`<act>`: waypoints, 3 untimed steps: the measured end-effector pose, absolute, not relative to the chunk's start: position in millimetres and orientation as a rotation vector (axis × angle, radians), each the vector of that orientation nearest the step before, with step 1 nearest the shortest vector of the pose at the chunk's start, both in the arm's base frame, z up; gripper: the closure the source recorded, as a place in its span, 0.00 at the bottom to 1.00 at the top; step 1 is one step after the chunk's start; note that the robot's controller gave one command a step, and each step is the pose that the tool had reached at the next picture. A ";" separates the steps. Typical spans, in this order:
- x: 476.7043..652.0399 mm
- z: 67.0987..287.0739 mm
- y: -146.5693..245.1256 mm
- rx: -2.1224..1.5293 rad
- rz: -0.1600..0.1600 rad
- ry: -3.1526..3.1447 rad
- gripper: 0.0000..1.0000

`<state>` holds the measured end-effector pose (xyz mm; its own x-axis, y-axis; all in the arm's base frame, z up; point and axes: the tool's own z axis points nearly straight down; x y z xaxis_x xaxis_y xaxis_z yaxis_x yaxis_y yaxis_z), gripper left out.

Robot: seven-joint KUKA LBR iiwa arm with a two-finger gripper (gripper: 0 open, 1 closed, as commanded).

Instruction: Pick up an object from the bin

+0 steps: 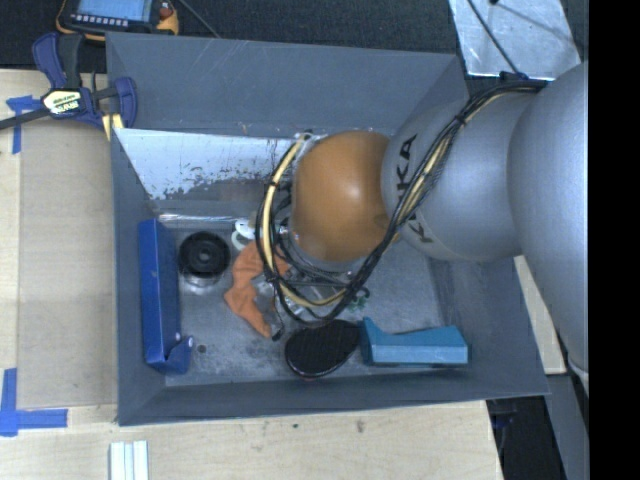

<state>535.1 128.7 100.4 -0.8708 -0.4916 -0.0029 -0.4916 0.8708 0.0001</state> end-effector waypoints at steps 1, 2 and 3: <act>559.3 129.0 139.9 -0.780 0.001 3.044 1.00; 497.3 161.0 138.1 -0.781 0.001 3.042 0.00; 498.0 160.6 137.9 -0.779 0.001 3.041 0.00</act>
Offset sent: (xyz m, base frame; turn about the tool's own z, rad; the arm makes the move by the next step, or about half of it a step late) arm -0.0377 0.0092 0.0601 0.0118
